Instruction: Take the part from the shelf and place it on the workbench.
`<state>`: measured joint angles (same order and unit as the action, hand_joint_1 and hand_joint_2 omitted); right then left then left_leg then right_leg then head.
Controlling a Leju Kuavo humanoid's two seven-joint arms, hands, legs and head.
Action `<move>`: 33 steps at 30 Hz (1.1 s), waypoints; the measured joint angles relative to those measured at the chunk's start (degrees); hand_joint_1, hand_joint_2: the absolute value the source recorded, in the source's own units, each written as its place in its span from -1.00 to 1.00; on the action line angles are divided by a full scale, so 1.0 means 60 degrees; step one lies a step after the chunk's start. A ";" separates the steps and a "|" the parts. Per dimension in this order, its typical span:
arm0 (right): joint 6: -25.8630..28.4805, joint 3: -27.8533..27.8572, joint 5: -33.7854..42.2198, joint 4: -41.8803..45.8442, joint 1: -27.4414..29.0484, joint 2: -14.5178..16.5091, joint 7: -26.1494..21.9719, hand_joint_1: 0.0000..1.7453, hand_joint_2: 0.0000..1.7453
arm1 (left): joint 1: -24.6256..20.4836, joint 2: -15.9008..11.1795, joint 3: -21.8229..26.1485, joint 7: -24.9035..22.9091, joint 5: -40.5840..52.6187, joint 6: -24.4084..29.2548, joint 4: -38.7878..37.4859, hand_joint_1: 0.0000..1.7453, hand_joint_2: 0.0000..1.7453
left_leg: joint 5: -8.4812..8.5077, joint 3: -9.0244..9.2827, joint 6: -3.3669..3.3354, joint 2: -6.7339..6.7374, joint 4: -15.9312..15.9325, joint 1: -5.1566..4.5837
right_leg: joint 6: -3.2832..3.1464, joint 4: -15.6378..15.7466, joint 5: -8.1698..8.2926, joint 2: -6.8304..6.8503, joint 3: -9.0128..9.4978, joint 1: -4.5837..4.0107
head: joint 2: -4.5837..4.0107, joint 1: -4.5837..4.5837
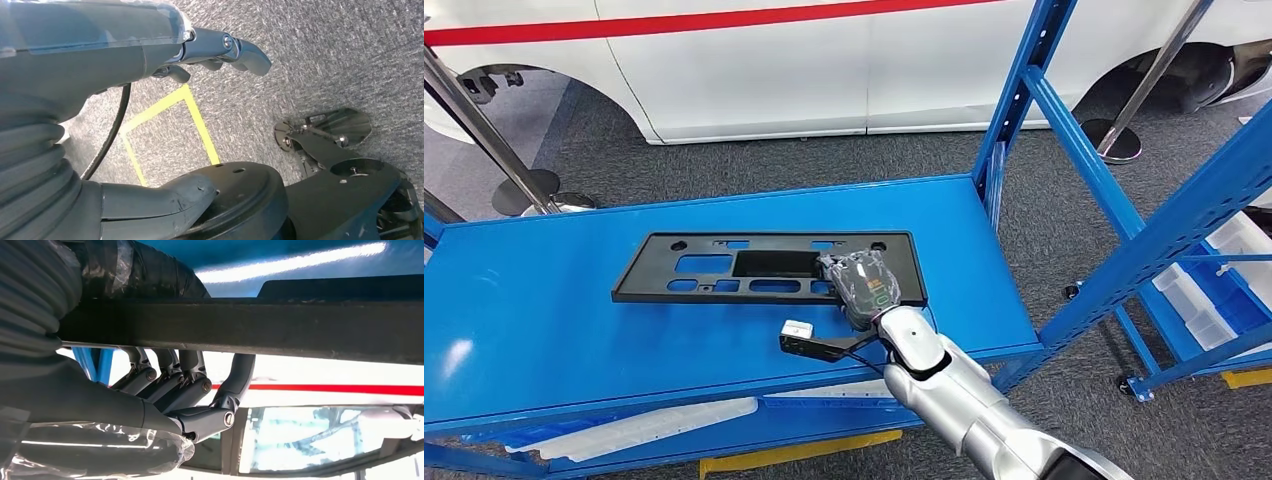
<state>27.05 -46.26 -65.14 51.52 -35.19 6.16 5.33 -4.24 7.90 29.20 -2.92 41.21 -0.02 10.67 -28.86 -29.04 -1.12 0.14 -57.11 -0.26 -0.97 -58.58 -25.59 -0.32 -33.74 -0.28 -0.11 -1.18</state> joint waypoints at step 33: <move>-0.0884 0.0056 0.0369 0.2618 0.0506 -0.0681 -0.0813 1.00 1.00 | 0.0019 0.0022 0.0096 -0.0157 0.0112 0.0019 0.0000 -1.00 1.00 | 0.0173 -0.0263 -0.0231 0.0089 -0.0131 0.0035 | 0.0330 -0.0959 -0.0139 0.0047 -0.0417 0.0155 | 0.0000 0.0006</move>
<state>21.75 -45.93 -62.93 67.23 -32.15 2.08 0.45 -4.12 8.03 29.78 -3.86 41.88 0.09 10.67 -27.83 -30.62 -2.50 0.67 -57.90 -0.05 1.01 -64.34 -26.43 -0.04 -36.24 0.65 -0.11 -1.15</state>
